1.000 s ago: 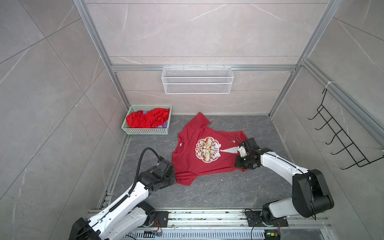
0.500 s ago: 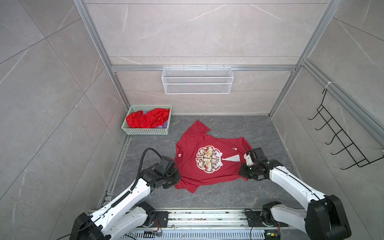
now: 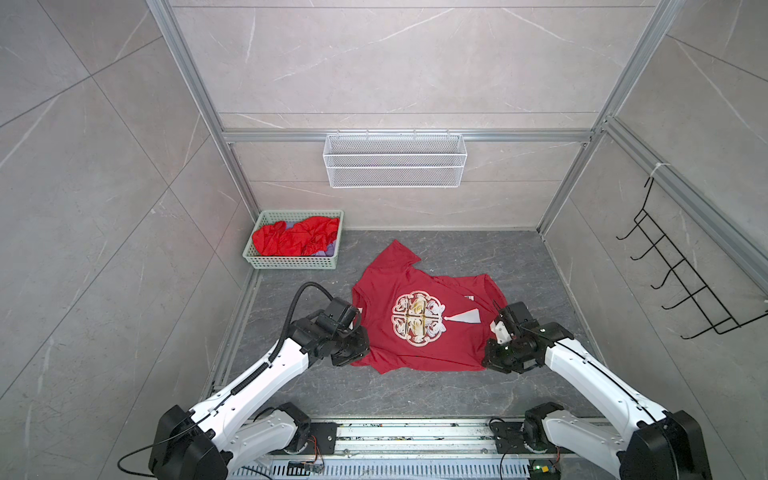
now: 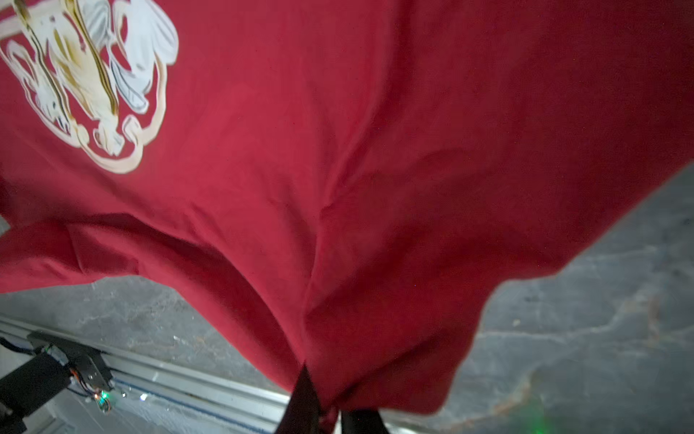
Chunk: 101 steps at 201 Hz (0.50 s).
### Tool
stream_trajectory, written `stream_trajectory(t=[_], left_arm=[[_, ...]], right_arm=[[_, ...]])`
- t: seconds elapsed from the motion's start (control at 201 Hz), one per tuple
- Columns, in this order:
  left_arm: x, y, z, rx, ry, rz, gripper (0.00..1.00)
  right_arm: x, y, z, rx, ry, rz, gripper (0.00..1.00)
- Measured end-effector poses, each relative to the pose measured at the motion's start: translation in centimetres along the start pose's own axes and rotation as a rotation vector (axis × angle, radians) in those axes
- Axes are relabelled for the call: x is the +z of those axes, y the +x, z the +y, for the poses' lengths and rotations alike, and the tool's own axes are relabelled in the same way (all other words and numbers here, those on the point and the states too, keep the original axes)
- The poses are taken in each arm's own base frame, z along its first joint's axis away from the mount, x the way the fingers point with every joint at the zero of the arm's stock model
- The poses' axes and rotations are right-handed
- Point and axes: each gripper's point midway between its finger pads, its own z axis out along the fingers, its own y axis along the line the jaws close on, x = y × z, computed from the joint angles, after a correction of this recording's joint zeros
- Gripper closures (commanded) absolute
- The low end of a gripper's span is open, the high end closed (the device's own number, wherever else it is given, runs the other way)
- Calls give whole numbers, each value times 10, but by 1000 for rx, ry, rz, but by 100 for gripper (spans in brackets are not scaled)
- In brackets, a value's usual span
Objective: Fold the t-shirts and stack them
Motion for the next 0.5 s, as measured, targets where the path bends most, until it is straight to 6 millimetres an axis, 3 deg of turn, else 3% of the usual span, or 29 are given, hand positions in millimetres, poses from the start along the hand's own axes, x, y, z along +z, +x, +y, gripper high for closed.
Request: stream_trajectory(t=[0.055, 0.119, 0.149, 0.179, 0.334, 0.428, 0.503], left_arm=[[-15, 1, -16, 34, 58, 0, 77], [-35, 1, -36, 79, 135, -14, 63], [-44, 0, -44, 103, 164, -26, 53], [-51, 0, -50, 130, 184, -38, 48], [-82, -14, -74, 235, 224, -128, 45], [-73, -31, -79, 267, 188, -159, 45], [-49, -49, -78, 268, 126, -158, 45]], right_arm=[[-12, 0, 3, -2, 8, -14, 51], [-28, -6, 4, 4, 29, -56, 43], [-36, -10, 4, 9, 36, -84, 42], [-44, -15, 6, 15, 41, -117, 41], [-72, -46, 13, 26, 56, -278, 41], [-67, -68, 20, 33, 51, -316, 42], [-50, -85, 24, 50, 56, -305, 42]])
